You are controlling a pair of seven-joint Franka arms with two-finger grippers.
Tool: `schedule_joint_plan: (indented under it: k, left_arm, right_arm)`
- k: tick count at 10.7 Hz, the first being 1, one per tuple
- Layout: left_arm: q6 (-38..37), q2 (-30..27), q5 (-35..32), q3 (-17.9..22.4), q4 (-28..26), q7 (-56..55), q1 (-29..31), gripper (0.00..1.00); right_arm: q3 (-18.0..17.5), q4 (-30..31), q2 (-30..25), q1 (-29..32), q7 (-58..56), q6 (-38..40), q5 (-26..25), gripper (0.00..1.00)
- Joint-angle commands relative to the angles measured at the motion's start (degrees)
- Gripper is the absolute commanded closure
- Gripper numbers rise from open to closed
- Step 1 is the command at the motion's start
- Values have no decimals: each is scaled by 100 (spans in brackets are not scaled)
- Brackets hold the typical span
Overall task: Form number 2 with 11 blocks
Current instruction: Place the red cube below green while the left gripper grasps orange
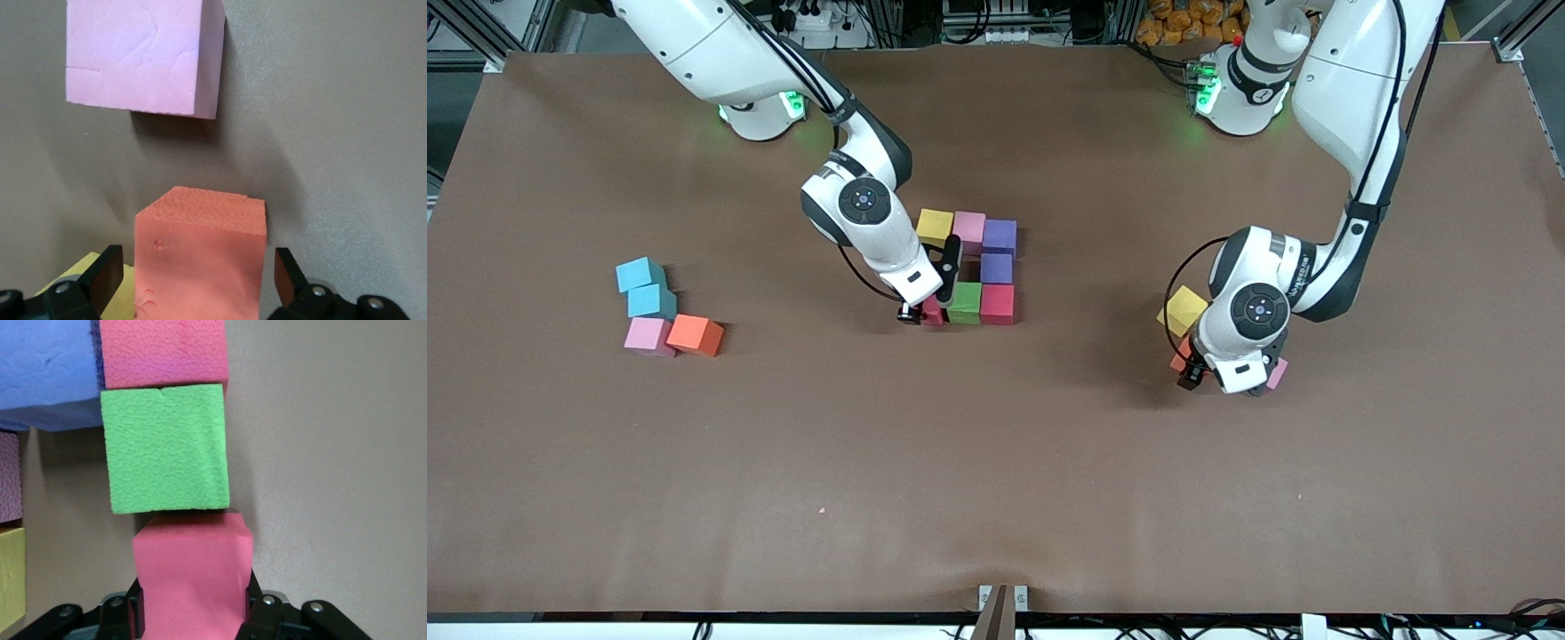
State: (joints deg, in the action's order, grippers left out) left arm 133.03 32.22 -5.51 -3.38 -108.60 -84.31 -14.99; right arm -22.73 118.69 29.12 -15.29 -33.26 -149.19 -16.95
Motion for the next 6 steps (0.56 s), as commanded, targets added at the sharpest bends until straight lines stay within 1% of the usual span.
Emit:
schedule_joint_plan:
  k: [1, 4, 6]
  left_arm:
    - [83, -41, -117, -14, -48, 37, 40, 0]
    - [83, -41, -117, -14, -48, 28, 40, 0]
    - [83, -41, -117, -14, -39, 28, 40, 0]
  right_arm:
    - [41, -118, 67, -88, 154, 57, -134, 67]
    - [41, -127, 76, -123, 154, 22, -142, 67]
    - [41, -127, 76, -149, 154, 13, -134, 65]
